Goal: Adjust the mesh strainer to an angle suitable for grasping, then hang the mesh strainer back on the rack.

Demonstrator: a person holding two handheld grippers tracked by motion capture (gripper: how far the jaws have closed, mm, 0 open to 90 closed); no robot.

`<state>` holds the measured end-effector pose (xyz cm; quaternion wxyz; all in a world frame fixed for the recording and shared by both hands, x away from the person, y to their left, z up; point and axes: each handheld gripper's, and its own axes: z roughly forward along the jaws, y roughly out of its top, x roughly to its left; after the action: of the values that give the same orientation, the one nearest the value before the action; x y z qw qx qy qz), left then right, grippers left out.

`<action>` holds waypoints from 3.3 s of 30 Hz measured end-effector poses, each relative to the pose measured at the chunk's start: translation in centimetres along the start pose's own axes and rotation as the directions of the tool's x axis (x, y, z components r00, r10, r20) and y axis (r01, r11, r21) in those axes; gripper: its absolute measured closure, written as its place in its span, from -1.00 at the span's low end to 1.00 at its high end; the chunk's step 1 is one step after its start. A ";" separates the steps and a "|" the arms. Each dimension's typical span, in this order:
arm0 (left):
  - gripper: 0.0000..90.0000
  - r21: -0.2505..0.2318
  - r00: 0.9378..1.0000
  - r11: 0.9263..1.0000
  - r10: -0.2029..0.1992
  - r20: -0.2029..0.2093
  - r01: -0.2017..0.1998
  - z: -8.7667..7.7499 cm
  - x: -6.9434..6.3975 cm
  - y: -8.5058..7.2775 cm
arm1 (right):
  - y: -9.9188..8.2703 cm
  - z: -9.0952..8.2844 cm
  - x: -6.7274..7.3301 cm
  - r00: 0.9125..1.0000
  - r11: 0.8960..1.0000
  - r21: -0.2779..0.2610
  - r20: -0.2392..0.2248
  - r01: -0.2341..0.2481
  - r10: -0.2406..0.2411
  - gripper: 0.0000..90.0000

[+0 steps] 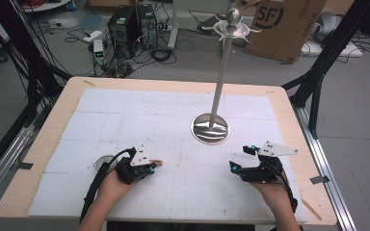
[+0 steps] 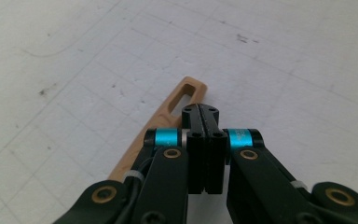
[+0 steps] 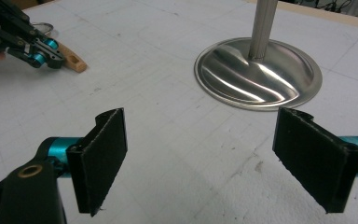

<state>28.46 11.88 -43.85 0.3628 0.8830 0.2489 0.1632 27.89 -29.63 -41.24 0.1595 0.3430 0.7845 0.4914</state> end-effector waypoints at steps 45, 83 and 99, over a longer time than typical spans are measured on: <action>0.45 -0.265 0.989 0.953 -0.148 0.009 0.145 -5.5 3.6 -0.9 | -0.1 0.2 0.0 1.000 1.000 0.007 -0.007 -0.001 0.001 -0.62; -0.54 -0.283 0.975 0.943 -0.208 -0.080 0.178 -6.6 4.9 -1.5 | 0.1 -0.3 -0.3 1.000 1.000 -0.015 -0.008 -0.022 0.022 -0.62; -0.52 -0.168 0.989 0.980 -0.125 -0.082 0.110 -5.2 4.9 -0.7 | 0.1 -1.1 -0.3 1.000 0.999 -0.034 0.006 -0.015 0.015 -0.62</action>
<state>29.78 17.98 -40.29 0.4310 0.8257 0.3029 0.2019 27.54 -30.54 -40.63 0.1640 0.3478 0.7729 0.5048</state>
